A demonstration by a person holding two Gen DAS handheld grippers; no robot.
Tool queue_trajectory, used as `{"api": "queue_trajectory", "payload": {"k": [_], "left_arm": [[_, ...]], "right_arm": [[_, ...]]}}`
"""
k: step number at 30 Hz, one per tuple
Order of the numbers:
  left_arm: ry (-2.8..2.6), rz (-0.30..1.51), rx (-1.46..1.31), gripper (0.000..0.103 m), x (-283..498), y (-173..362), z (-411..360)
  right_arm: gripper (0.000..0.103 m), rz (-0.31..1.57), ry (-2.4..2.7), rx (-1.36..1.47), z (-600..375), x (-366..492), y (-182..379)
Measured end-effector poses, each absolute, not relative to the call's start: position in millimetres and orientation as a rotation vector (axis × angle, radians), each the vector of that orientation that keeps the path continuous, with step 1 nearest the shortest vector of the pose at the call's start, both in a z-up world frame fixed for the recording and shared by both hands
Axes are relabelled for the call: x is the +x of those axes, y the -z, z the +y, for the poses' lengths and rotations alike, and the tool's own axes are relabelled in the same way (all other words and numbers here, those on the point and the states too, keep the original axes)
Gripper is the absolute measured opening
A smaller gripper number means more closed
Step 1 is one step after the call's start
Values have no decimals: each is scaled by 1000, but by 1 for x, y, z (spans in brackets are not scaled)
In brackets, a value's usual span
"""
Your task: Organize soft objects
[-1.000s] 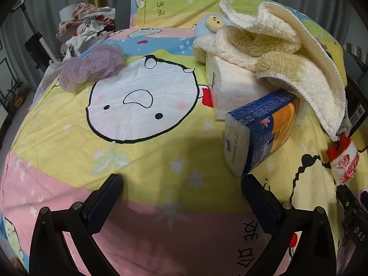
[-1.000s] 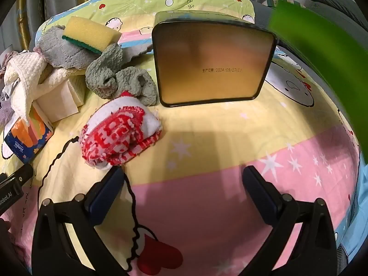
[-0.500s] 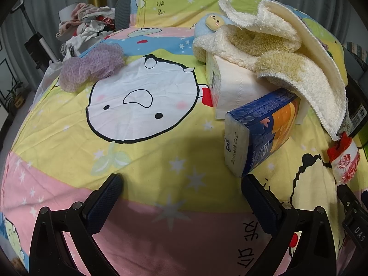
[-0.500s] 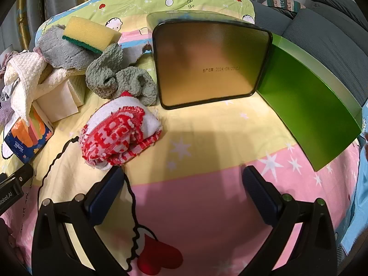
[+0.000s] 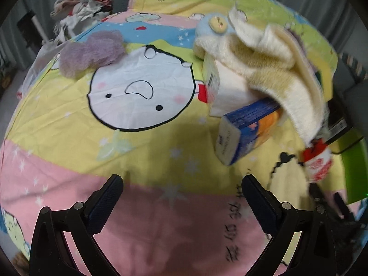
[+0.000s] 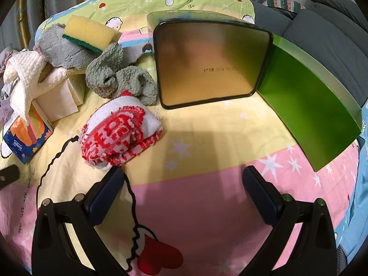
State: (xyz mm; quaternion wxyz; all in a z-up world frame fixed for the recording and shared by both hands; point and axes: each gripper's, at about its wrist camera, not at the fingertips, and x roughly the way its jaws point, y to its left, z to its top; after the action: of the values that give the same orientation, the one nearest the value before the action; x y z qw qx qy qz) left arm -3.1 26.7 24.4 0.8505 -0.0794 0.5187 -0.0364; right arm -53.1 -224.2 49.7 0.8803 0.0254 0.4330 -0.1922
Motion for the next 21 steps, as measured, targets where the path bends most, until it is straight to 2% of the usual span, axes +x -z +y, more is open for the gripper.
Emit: {"api": "queue_trajectory", "payload": {"k": [11,18,21], "left_arm": [[30,901,-205,103,-28,-72,66],[-12,793,-213,103,-28,-99,92],[-7,749,-257,97,-26,-108,112]], "right_arm": [[100,879,344,86,-216,-66,-57],[100,790,138,154,-179,-79,-96],[100,797,-17,223,-153,-72,-115]]}}
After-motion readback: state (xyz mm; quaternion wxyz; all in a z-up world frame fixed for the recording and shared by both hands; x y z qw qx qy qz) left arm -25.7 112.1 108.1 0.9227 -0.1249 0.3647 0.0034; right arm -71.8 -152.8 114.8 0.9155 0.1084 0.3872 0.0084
